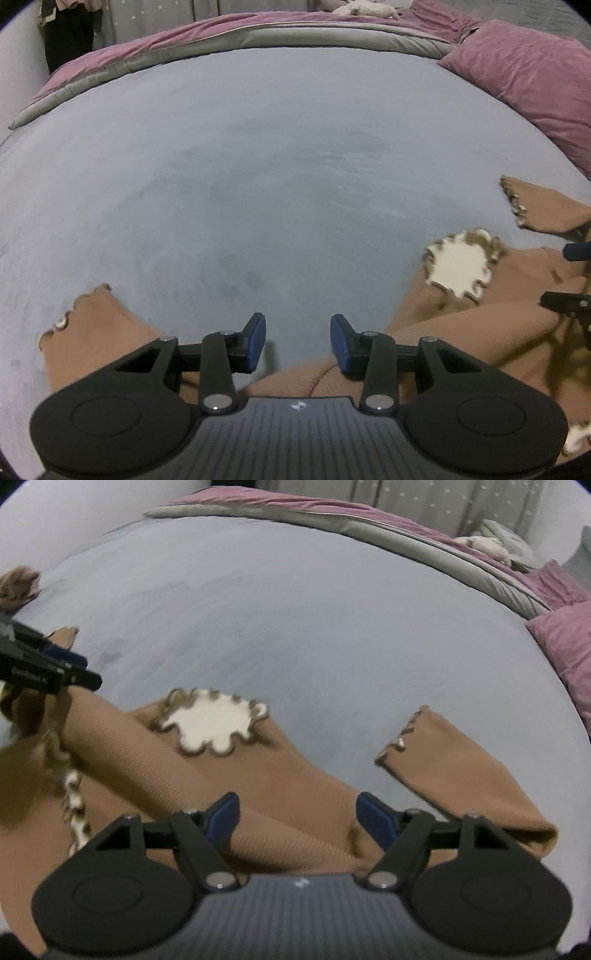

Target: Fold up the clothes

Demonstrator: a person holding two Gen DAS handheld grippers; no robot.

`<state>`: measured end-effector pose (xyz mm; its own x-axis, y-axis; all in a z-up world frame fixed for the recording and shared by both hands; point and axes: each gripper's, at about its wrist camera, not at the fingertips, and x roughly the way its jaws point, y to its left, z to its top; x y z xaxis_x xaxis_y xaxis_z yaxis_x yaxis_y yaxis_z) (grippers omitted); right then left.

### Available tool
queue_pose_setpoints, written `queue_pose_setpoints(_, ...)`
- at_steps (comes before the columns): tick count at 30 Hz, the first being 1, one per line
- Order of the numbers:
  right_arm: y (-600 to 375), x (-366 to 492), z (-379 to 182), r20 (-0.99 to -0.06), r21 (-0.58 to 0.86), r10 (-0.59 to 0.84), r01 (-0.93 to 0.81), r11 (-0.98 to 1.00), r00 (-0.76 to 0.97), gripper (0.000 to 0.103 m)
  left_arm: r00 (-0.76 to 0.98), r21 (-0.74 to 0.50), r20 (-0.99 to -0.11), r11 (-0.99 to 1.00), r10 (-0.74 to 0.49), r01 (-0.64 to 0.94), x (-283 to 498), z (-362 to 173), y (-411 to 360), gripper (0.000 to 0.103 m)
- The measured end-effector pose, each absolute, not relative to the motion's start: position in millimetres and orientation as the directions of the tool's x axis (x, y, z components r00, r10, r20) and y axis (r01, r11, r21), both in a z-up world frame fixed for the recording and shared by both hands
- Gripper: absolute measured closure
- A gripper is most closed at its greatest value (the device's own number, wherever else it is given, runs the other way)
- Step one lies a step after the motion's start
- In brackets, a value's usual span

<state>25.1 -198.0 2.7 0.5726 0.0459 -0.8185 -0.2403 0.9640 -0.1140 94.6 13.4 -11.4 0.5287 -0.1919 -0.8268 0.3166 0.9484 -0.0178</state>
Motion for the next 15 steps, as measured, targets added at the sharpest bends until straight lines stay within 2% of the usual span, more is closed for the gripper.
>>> queue_pose_setpoints(3, -196, 17, 2, -0.831, -0.117, 0.056, -0.273, 0.955, 0.553, 0.029, 0.511, -0.002, -0.838, 0.936, -0.193, 0.351, 76, -7, 13, 0.065)
queue_pose_setpoints(7, -192, 8, -3, -0.864, -0.145, 0.04, -0.323, 0.935, 0.502, 0.021, 0.471, 0.04, -0.865, 0.914, -0.171, 0.404, 57, -9, 12, 0.065)
queue_pose_setpoints(10, -188, 3, -14, -0.886, -0.185, 0.006, -0.366, 0.912, 0.464, 0.021, 0.432, 0.043, -0.887, 0.901, -0.165, 0.431, 47, -12, 13, 0.064)
queue_pose_setpoints(13, -190, 2, -16, -0.889, -0.179, 0.011, -0.369, 0.912, 0.458, 0.021, 0.426, 0.015, -0.886, 0.907, -0.183, 0.422, 42, -16, 18, 0.063)
queue_pose_setpoints(15, -199, 2, -5, -0.876, -0.115, 0.071, -0.349, 0.93, 0.476, 0.021, 0.425, -0.007, -0.884, 0.914, -0.195, 0.406, 43, -18, 22, 0.063)
